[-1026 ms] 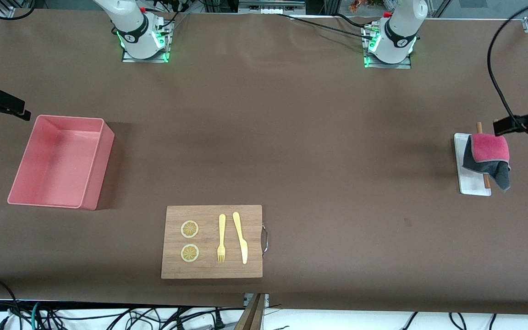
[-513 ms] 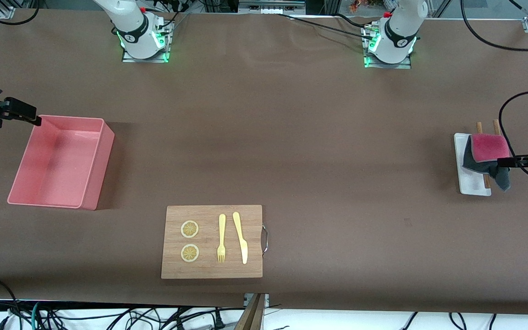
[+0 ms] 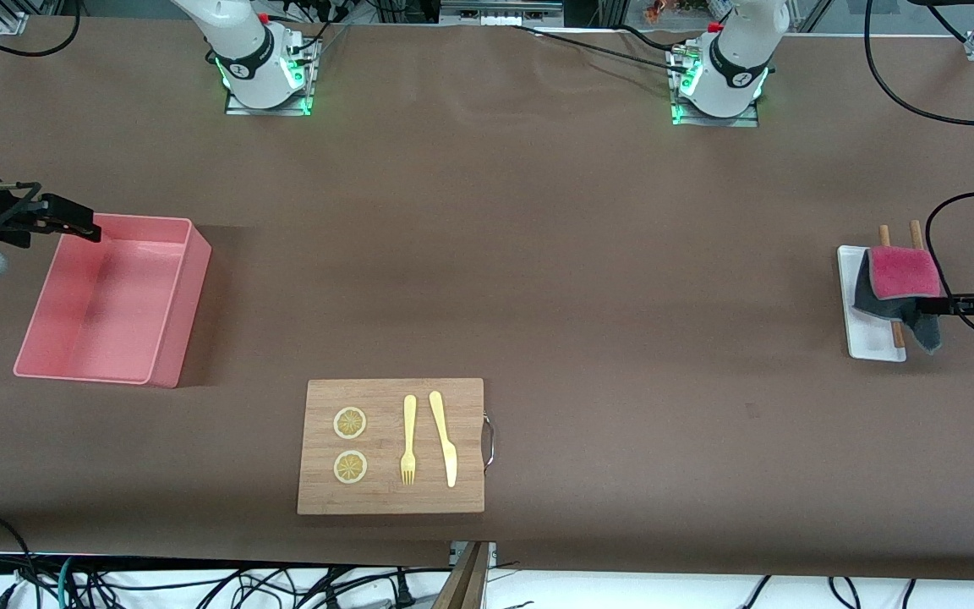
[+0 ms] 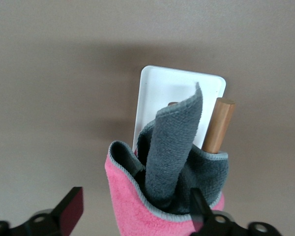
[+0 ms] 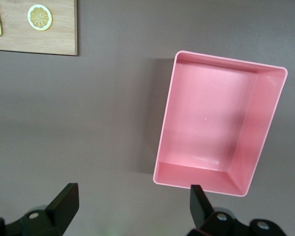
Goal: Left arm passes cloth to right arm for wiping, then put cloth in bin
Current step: 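Reach the left gripper down and grasp the pink-grey cloth on the holder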
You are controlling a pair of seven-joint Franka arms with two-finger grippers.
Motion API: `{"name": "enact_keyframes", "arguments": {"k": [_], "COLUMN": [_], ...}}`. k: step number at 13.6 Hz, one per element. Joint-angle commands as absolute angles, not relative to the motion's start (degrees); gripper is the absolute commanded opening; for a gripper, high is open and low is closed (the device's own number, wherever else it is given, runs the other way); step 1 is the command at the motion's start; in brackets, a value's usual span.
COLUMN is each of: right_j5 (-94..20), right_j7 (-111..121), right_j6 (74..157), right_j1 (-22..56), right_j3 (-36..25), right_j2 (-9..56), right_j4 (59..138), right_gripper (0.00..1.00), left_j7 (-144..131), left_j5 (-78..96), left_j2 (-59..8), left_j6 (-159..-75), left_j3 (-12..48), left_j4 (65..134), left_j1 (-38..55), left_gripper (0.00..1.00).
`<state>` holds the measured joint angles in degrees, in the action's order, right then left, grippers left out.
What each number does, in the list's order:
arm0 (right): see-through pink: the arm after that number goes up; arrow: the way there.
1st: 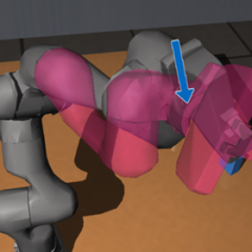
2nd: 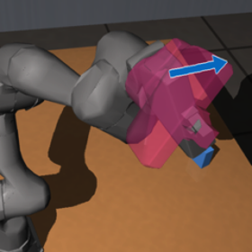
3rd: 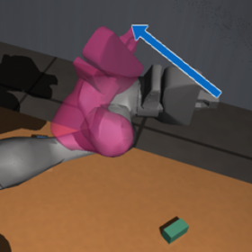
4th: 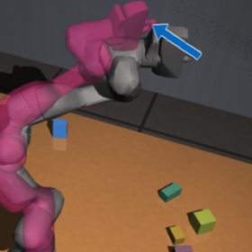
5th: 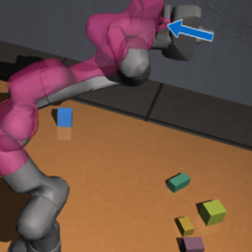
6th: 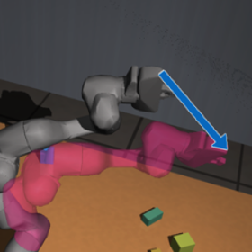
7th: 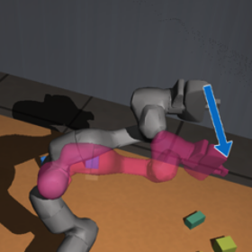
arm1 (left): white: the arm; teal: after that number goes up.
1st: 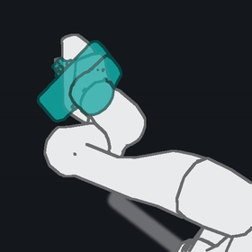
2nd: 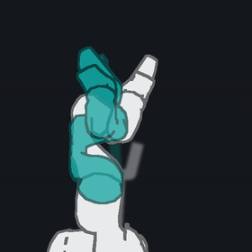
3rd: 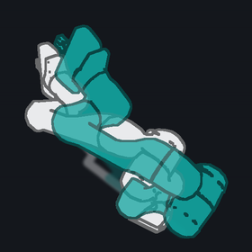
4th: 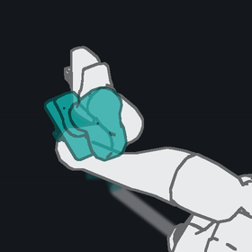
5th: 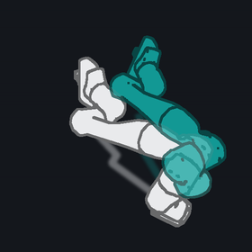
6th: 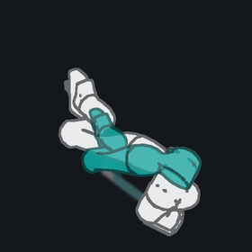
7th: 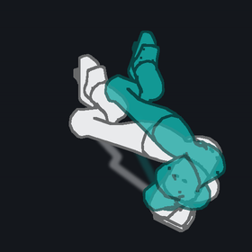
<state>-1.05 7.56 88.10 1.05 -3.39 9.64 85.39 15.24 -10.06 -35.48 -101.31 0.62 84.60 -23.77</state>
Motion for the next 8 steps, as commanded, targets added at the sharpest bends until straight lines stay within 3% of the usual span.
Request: {"name": "enact_keyframes", "arguments": {"k": [1, 4, 6, 8], "right_j5": [-1.76, -4.73, -5.53, -5.62], "right_j7": [7.30, 0.20, -3.41, -6.40], "right_j6": [88.77, 90.87, 92.19, 93.42], "right_j1": [2.36, 4.91, 6.23, 8.08], "right_j3": [-2.73, -2.55, -2.55, -2.55], "right_j2": [10.63, 12.21, 12.92, 13.45], "right_j4": [85.08, 85.08, 85.08, 85.08], "right_gripper": [1.00, 1.00, 1.00, 1.00], "left_j7": [18.62, 19.60, 19.69, 19.69], "left_j5": [-8.88, -8.88, -8.79, -8.79], "left_j2": [-35.68, -35.51, -35.42, -35.42], "left_j6": [-99.85, -98.00, -97.74, -96.95], "left_j3": [0.88, 1.05, 1.05, 1.14], "left_j4": [83.32, 83.23, 83.23, 83.23], "left_j1": [-23.91, -23.99, -23.99, -23.99], "left_gripper": [0.62, 0.40, 0.31, 0.28]}}
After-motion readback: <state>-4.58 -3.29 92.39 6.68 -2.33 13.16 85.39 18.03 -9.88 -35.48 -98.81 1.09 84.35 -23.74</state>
